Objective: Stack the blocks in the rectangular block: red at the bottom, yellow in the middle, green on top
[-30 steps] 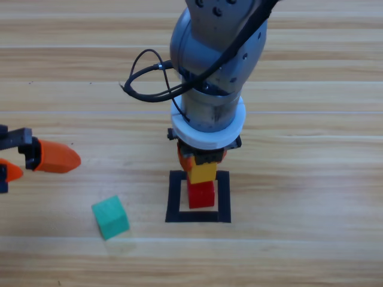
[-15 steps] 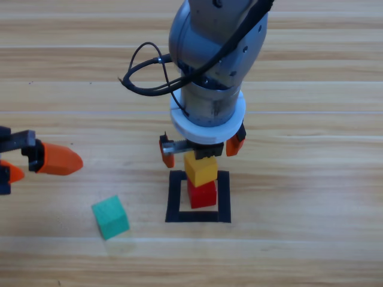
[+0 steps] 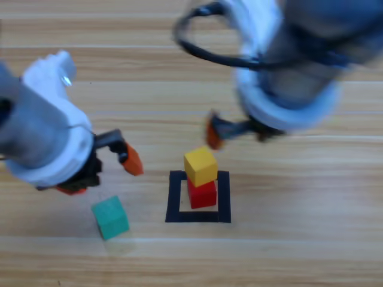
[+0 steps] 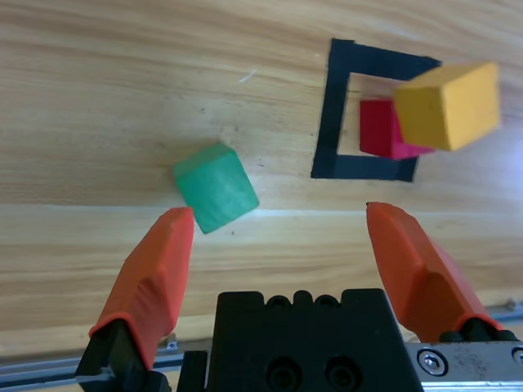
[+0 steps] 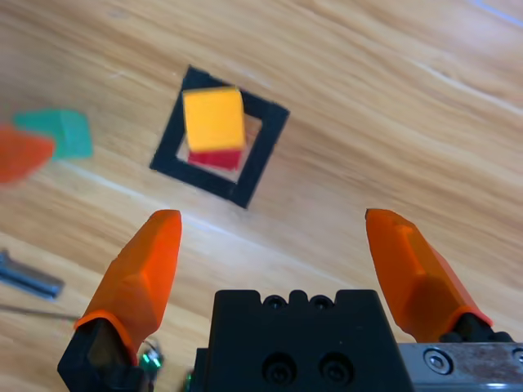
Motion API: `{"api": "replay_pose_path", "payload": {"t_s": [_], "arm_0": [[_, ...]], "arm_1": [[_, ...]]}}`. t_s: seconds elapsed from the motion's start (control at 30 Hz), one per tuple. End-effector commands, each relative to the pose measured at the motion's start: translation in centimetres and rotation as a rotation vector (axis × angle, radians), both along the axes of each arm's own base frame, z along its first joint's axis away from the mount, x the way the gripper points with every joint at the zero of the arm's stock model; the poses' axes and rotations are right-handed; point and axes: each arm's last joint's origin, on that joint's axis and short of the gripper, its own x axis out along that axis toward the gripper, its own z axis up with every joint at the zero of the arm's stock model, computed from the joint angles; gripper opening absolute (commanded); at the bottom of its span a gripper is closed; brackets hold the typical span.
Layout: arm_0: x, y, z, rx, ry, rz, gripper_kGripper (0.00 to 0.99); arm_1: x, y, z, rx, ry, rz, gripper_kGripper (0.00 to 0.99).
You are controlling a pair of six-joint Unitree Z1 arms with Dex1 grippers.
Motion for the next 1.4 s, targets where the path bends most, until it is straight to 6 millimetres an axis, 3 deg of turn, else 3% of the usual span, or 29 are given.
{"api": "replay_pose_path", "payload": {"t_s": [0.03, 0.13, 0.23, 0.4, 0.57, 0.97, 1.4], "arm_0": [[3.3, -0.2, -2.9, 0.036, 0.108, 0.095, 0.907], [4.0, -0.2, -3.3, 0.035, 0.127, 0.127, 0.908], [4.8, -0.7, -3.4, 0.049, 0.149, 0.143, 0.908], [6.0, -1.8, -2.9, 0.093, 0.196, 0.186, 0.908], [7.0, -2.7, -4.0, 0.153, 0.251, 0.254, 0.908], [5.8, -2.4, -3.9, 0.170, 0.302, 0.341, 0.951], [4.9, -4.1, -6.2, 0.208, 0.339, 0.337, 0.976]], "arm_1": [[-0.6, -9.2, 1.9, 0.172, -0.087, 0.000, 0.990], [-0.5, -12.1, 0.7, 0.230, -0.097, 0.042, 0.990], [-0.4, -13.4, -0.2, 0.286, -0.121, 0.126, 0.990], [0.2, -12.7, -0.8, 0.245, -0.156, 0.217, 0.990], [1.6, -11.0, -2.3, 0.181, -0.130, 0.287, 0.986], [2.4, -9.8, -4.7, 0.116, -0.075, 0.379, 0.986], [2.4, -10.2, -5.0, 0.061, -0.105, 0.372, 0.986]]}}
